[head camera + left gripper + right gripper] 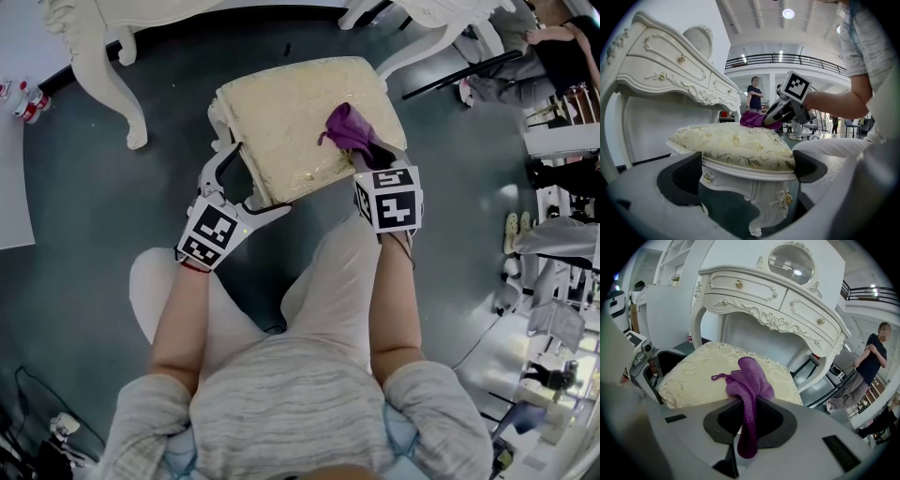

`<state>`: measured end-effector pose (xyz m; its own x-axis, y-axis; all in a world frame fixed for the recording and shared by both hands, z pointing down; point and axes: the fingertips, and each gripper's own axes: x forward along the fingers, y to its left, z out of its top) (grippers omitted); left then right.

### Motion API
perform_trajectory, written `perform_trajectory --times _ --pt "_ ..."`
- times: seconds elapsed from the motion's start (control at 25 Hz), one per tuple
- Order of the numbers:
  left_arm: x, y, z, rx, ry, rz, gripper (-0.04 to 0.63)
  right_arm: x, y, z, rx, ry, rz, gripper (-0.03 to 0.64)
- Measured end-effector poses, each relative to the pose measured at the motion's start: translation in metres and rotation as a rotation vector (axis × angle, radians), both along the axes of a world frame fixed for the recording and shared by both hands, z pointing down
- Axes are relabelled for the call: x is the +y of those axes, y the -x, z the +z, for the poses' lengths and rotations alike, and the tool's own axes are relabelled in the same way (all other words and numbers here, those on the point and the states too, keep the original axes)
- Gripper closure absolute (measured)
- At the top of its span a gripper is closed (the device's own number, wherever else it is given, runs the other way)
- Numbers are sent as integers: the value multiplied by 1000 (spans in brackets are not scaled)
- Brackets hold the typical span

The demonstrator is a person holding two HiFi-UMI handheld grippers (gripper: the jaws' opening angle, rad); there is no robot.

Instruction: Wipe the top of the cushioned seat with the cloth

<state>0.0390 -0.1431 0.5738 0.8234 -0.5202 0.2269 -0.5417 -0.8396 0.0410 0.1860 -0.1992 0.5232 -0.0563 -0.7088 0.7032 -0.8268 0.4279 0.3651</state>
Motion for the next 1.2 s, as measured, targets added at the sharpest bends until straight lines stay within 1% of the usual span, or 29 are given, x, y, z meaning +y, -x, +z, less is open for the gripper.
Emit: perform_trajectory --times 0.52,0.92,1.2 --pt "1 0 0 -5 2 2 2 16 38 0 -7 15 -85 563" --pt "0 1 0 -6 1 3 2 29 65 0 -44 21 -130 563" --pt "1 0 0 -4 0 4 2 43 90 -1 -70 33 -179 563"
